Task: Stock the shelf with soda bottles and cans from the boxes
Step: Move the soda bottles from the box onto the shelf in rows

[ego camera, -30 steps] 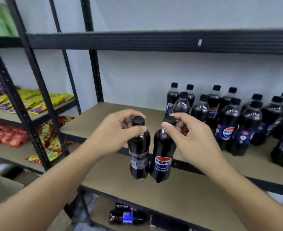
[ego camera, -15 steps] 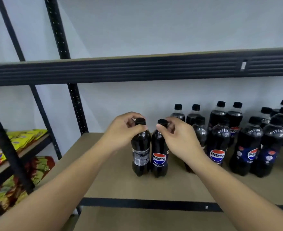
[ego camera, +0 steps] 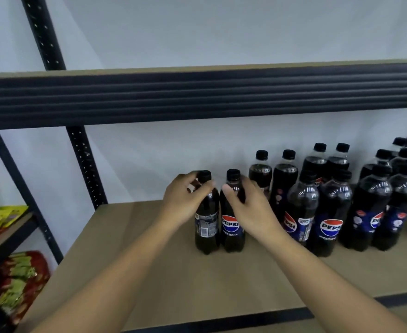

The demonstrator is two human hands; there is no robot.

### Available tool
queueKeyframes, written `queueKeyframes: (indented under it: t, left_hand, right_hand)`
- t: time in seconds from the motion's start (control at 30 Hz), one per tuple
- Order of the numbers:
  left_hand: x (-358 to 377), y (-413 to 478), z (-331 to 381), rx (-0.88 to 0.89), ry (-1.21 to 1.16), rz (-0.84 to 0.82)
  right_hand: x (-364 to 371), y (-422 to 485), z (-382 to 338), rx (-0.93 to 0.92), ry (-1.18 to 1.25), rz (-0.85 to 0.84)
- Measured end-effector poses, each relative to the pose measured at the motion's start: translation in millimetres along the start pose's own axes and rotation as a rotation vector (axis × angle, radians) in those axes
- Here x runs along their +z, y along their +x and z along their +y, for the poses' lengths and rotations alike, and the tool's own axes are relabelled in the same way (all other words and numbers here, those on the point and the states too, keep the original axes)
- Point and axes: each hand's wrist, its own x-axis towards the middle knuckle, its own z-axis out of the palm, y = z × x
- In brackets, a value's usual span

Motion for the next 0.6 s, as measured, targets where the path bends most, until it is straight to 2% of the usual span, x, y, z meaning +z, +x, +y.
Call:
queueKeyframes:
  t: [0.07,0.17,0.27,0.37,0.6]
  left_hand:
    - [7,-10,-14,0.009,-0.012,-0.051]
    - [15,-29,-39,0.038,-0.059,-0.152]
    - [27,-50,-79,-0.064,0.084,-0.303]
    - [38,-60,-108,-0.147,0.144,-0.36]
    - [56,-25,-122,-0.241,0.177,-0.182]
  right_hand:
    - [4,-15,4,0.027,0.099,-0.088]
    - [5,-44,30,0.178,0.128,-0.27]
    - [10,-71,61,0.277,0.055,-0.41]
    - [17,-74,74,0.299,0.005,-0.337]
    - [48,-42,81,0.268,-0.083,-0.127]
